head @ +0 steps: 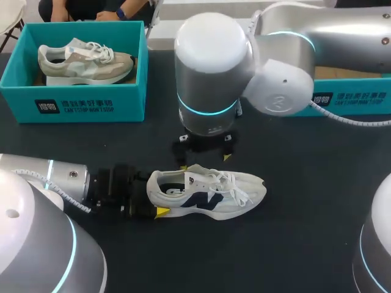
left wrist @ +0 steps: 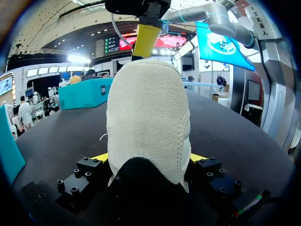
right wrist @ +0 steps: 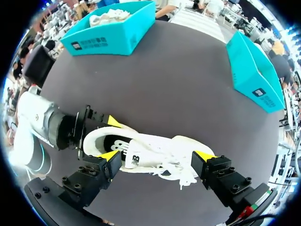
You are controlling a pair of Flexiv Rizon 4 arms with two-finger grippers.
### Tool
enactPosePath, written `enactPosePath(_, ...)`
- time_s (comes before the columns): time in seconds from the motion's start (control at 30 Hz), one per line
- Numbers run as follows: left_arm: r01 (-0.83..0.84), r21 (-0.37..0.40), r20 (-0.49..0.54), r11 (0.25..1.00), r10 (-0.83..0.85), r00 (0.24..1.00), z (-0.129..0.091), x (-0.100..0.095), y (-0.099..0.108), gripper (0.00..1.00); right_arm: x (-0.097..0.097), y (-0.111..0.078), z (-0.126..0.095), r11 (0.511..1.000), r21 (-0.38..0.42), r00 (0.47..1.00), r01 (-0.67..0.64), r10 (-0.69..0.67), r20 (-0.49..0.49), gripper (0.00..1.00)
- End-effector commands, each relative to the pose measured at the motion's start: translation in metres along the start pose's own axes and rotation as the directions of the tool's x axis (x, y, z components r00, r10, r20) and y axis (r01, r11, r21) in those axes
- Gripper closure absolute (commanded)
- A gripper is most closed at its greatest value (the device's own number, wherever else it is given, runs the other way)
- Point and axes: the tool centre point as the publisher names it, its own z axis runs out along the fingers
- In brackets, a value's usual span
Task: Take the shoe out of the shoebox, open the shoe tongue, remove and reinsert the insole, then place the shoe into the shoebox
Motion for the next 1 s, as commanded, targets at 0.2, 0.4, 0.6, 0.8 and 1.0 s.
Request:
enactPosePath(0.2,0.000,-0.003,0.003,1.000,0.000,1.000,0.000,0.001,0.000,1.00,0.014,-0.004,0.008,0.989,-0.044,0.980,-0.143,0.148,0.137,0.00)
enactPosePath(0.4,0.000,-0.003,0.003,1.000,0.000,1.000,0.000,0.001,0.000,1.00,0.029,-0.008,0.024,0.990,-0.018,0.984,-0.142,0.143,0.104,0.00)
enactPosePath(0.6,0.000,-0.003,0.003,1.000,0.000,1.000,0.000,0.001,0.000,1.00,0.038,-0.013,0.038,0.990,0.010,0.982,-0.144,0.141,0.126,0.00)
enactPosePath(0.8,0.000,-0.003,0.003,1.000,0.000,1.000,0.000,0.001,0.000,1.00,0.035,-0.019,0.050,0.984,0.022,0.966,-0.175,0.167,0.197,0.00)
enactPosePath(1.0,0.000,-0.003,0.003,1.000,0.000,1.000,0.000,0.001,0.000,1.00,0.032,-0.021,0.058,0.983,0.044,0.957,-0.177,0.162,0.239,0.00)
